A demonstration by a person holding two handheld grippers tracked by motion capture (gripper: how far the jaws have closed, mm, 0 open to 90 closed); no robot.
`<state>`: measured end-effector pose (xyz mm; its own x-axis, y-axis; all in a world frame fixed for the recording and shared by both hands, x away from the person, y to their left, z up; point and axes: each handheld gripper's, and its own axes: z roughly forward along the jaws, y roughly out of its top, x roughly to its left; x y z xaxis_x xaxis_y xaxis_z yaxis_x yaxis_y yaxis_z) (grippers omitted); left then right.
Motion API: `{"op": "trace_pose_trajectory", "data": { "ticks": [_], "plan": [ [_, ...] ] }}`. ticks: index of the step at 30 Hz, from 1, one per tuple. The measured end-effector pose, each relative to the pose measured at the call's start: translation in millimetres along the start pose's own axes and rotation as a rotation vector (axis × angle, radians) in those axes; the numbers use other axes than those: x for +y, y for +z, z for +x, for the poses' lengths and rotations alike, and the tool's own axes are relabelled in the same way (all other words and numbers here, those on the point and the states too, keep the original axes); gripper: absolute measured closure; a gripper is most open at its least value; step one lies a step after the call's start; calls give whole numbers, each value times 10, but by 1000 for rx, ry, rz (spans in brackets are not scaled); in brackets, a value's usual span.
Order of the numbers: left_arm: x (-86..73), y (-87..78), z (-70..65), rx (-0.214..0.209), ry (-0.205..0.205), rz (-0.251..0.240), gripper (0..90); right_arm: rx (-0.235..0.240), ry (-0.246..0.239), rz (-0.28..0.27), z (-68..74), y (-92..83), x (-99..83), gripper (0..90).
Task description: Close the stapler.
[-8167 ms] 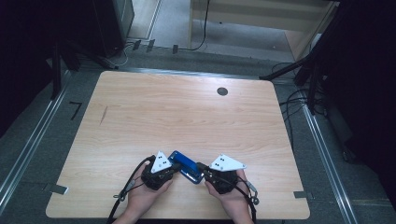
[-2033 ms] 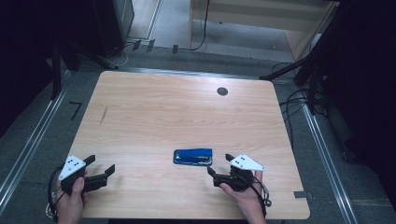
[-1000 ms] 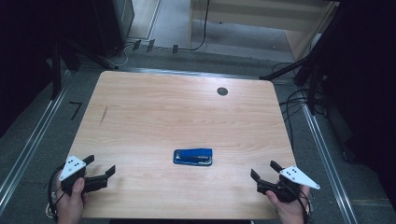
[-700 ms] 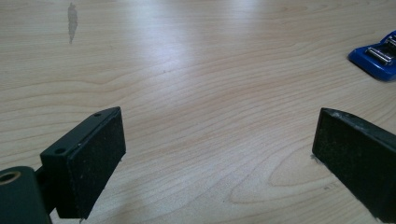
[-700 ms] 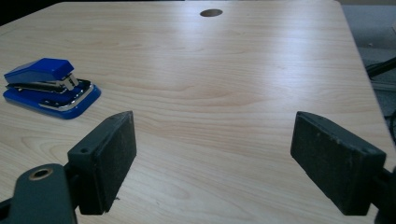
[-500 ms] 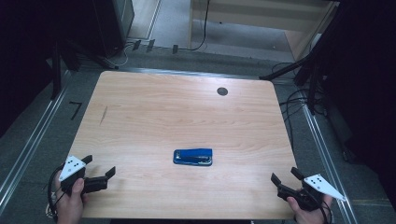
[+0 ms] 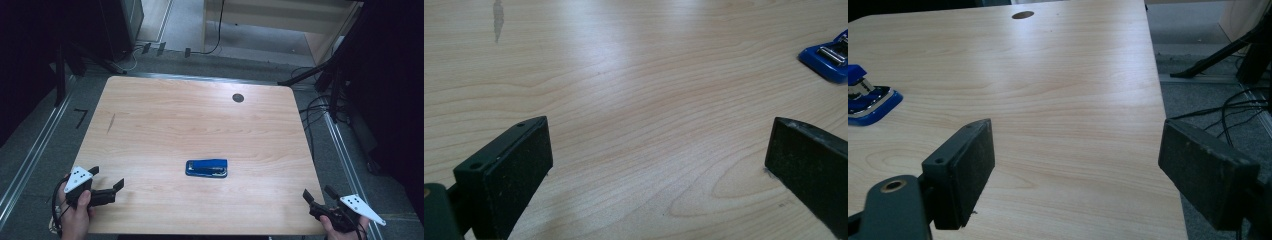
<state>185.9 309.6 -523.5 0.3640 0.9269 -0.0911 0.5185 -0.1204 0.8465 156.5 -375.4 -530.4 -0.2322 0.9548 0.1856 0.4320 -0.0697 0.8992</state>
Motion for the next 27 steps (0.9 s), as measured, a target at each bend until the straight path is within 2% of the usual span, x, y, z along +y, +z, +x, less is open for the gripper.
{"op": "trace_pose_trajectory", "data": {
  "ticks": [6, 10, 15, 27],
  "plan": [
    [3, 5, -3, -2, 11, 6, 0, -7, 10, -1, -29, 18, -42, 157],
    [5, 7, 1, -5, 6, 4, 0, -10, -5, 1, -18, 40, -72, 157],
    [4, 6, 6, -7, 0, 1, 0, -24, 6, 5, -43, 65, -107, 157],
    [6, 8, 7, -3, 0, 4, 0, -18, 16, 16, -49, 112, -150, 158]
  ]
}}
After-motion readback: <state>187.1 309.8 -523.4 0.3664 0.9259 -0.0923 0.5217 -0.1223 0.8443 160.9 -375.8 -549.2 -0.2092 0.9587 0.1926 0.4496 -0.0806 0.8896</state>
